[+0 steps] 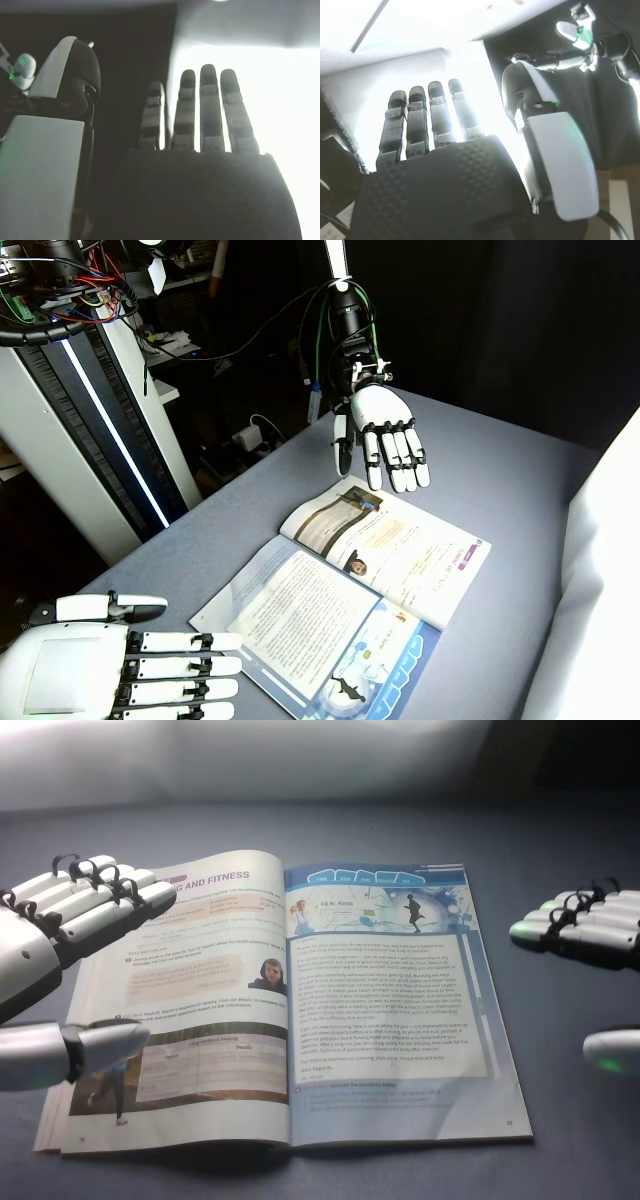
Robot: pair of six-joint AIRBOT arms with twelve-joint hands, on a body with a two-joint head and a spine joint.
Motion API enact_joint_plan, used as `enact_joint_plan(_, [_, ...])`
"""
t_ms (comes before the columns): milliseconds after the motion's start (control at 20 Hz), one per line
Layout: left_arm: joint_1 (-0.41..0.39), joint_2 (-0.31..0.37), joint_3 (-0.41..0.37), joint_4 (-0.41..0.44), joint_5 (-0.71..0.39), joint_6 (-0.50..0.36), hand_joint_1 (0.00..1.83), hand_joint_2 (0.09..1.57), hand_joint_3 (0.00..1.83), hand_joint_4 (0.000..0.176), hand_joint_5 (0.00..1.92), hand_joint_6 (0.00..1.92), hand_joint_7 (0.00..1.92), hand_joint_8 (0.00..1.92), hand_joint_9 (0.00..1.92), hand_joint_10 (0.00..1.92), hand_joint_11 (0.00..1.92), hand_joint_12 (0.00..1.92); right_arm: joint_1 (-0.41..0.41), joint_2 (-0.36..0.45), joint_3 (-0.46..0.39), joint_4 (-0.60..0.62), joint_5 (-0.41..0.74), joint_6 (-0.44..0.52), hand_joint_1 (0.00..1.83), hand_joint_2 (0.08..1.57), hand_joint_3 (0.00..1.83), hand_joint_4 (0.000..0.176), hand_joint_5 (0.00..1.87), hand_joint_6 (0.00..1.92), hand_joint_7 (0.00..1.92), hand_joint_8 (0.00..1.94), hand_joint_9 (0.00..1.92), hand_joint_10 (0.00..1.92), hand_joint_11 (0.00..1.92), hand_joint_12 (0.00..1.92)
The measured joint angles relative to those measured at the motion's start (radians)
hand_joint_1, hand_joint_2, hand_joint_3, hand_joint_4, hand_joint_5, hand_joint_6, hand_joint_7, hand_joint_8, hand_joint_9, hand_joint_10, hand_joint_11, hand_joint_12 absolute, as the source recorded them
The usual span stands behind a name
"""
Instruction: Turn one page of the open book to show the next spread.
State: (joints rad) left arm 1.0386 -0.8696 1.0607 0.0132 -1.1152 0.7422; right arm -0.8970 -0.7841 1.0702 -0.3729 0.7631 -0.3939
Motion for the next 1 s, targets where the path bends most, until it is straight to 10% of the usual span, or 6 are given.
enact_joint_plan(450, [0.000,0.010,0.003,0.016,0.039,0.000,0.09,1.23,0.00,0.056,0.00,0.00,0.00,0.00,0.00,0.00,0.00,0.00,0.091,0.016,-0.035,-0.180,-0.125,0.006,0.15,1.26,0.03,0.000,0.00,0.00,0.00,0.00,0.00,0.00,0.00,0.00])
enact_joint_plan(650, [0.000,0.019,0.005,0.016,0.050,0.001,0.11,1.23,0.00,0.031,0.00,0.00,0.00,0.00,0.00,0.00,0.00,0.00,0.159,0.018,-0.037,-0.346,-0.191,0.091,0.13,1.26,0.02,0.000,0.00,0.00,0.00,0.00,0.00,0.00,0.00,0.00])
enact_joint_plan(1000, [0.000,0.027,0.003,-0.004,0.045,0.010,0.12,1.25,0.01,0.037,0.00,0.00,0.00,0.00,0.00,0.00,0.00,0.00,0.208,-0.016,-0.033,-0.623,-0.259,0.299,0.01,1.26,0.01,0.000,0.00,0.00,0.00,0.00,0.00,0.00,0.00,0.00])
